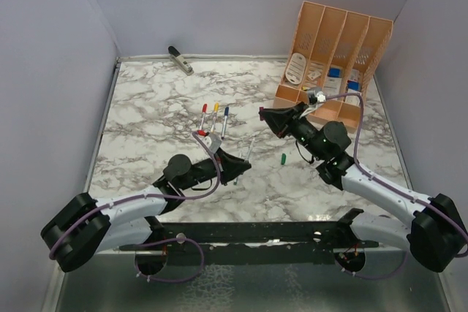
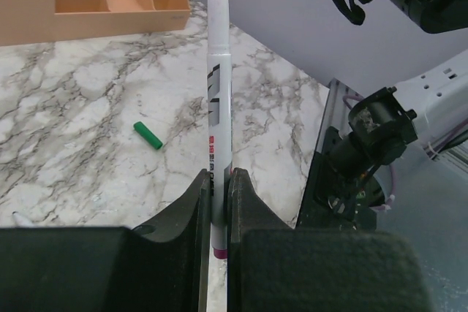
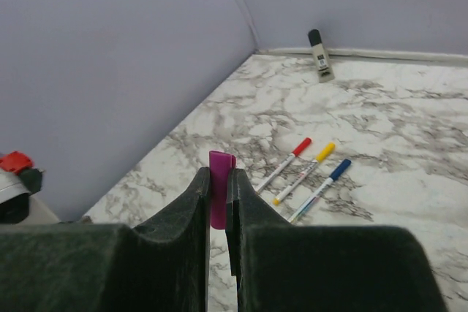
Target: Insert the pens into the pen caps
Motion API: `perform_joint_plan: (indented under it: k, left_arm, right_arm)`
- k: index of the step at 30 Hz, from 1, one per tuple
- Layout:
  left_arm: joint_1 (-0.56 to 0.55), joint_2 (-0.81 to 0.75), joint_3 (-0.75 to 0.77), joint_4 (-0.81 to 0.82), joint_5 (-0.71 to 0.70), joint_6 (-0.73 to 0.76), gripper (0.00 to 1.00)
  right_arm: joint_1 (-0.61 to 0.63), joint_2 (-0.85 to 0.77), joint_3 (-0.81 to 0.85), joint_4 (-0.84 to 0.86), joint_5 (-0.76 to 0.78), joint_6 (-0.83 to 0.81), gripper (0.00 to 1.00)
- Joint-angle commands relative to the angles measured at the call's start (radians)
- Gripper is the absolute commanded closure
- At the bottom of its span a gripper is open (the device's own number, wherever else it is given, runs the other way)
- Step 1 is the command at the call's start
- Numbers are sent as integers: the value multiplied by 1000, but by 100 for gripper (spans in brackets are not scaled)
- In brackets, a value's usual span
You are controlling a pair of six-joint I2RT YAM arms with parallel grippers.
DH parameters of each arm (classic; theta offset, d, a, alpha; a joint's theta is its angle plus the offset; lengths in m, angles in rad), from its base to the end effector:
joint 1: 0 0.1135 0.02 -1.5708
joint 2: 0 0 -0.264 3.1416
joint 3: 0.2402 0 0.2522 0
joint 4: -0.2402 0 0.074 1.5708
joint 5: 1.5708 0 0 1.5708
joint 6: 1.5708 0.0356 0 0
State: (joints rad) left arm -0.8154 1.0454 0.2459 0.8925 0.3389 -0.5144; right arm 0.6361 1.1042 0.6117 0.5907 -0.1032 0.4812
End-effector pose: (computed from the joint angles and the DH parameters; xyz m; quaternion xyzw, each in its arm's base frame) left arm 0.1343 -0.1599 0.2181 0.2228 0.6376 -0.5389 0.5033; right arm 0.2024 0.1540 0.2970 -0.0900 0.6657 0.4216 0.6091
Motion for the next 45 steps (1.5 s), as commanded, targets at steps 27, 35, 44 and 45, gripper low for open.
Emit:
perform_joint_plan:
  k: [27, 35, 44, 45]
  left_arm:
    - [-4, 153, 77, 373, 121, -185, 100]
    - [-4, 163, 84, 386, 123, -177, 100]
    - [-5, 169, 84, 410, 133, -168, 100]
    - [-5, 172, 86, 411, 133, -170, 100]
  right_arm:
    - [7, 17, -168, 723, -281, 215, 99]
    - [7, 13, -172, 706, -283, 217, 99]
    - [7, 24, -187, 716, -278, 235, 99]
    - [7, 26, -187, 719, -280, 237, 99]
